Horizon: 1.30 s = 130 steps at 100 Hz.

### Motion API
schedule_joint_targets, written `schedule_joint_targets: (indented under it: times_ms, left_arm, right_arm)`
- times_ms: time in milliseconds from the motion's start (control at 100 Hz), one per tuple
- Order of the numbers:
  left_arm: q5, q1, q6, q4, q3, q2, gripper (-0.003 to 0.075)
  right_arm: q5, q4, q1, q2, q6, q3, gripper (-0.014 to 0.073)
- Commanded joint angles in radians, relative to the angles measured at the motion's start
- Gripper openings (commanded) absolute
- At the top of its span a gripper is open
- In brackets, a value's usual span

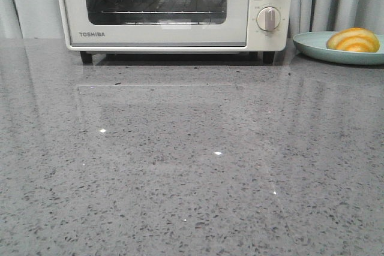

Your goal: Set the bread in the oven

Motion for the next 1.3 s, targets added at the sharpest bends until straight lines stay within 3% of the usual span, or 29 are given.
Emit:
schedule_joint_targets:
  times_ms: [0,500,770,920,1020,1140,1210,1290]
  left_arm:
    - [-0.075,0.003,-0.012,-0.004,0.022,-0.026,-0.0021]
    - [-0.075,0.003,-0.012,-0.004,0.022,-0.026,-0.0021]
    - [-0.08,0.003,-0.008,0.073,0.022,-0.026,-0.0021]
    - [-0.12,0.003,-0.008,0.066,0.022,-0.026,-0.0021]
    - [-0.201,0.003,-0.01,-0.104,0.022,-0.026,-0.0021]
    - [-0.293,0.003,-0.01,-0.543,0.022,-0.026,-0.0021]
    - [-0.323,0.003,-0.01,-0.75,0.022,-0.026,-0.0021]
    - [-0.341,0.003,-0.01,-0.917,0.022,-0.026,-0.0021]
  right_arm:
    - [-0.024,0.0,0.003,-0.021,-0.001,0.026,-0.0068]
    - [-0.024,0.0,0.003,-0.021,-0.001,0.026,-0.0069]
    - [-0.037,-0.002,0.003,-0.021,-0.001,0.026,-0.0069]
    - [-0.161,-0.175,0.001,-0.021,-0.001,0.026,-0.0068]
    - [-0.402,-0.152,0.001,-0.021,-0.001,0.026,-0.0069]
    - [-0.635,-0.143,0.001,-0.021,0.006,0.026,-0.0068]
    - [-0.719,-0.097,0.001,-0.021,0.12,0.024,-0.0068]
    - [-0.692,-0.023,0.001,-0.021,0.188,0.02,-0.0068]
